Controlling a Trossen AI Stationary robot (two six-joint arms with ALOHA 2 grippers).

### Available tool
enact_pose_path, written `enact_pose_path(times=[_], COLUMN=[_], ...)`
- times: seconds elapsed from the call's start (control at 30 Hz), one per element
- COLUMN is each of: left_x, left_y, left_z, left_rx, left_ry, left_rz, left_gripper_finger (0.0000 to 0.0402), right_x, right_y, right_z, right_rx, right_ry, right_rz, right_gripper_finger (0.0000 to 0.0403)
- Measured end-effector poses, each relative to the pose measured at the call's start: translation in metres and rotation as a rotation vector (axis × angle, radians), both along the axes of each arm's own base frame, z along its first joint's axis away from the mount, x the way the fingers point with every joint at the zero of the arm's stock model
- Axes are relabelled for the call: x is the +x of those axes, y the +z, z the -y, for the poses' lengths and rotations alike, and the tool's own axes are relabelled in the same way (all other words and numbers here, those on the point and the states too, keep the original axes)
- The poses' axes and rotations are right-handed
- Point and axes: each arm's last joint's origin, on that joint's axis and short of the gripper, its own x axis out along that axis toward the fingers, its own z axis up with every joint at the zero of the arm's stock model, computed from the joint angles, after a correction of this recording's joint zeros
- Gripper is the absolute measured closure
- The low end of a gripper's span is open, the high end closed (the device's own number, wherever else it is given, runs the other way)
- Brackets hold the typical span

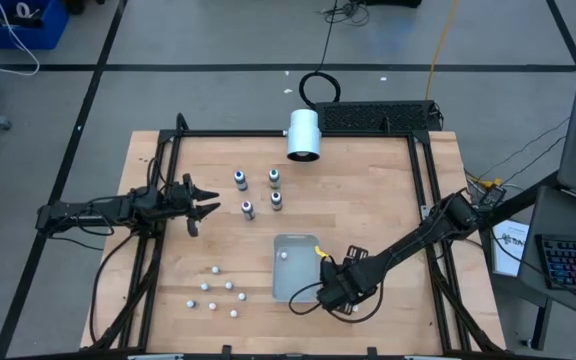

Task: Pick & Place food coloring
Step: Put the small orange food coloring bottle into the gray bin

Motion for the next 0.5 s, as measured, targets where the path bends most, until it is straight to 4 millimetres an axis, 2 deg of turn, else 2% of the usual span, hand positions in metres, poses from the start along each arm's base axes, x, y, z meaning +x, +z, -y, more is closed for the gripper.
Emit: enact_pose_path(times=[0.5], left_x=[0.0], left_y=[0.0], left_z=[0.0], left_rx=[0.0], left_ry=[0.0], left_rz=[0.0], left_gripper_finger=[0.0254], right_x=[0.0002], right_y=[-0.0011], right_z=[0.0006], right_rx=[0.001], right_ry=[0.001], right_rz=[0.002], right_gripper_finger=[0.0202])
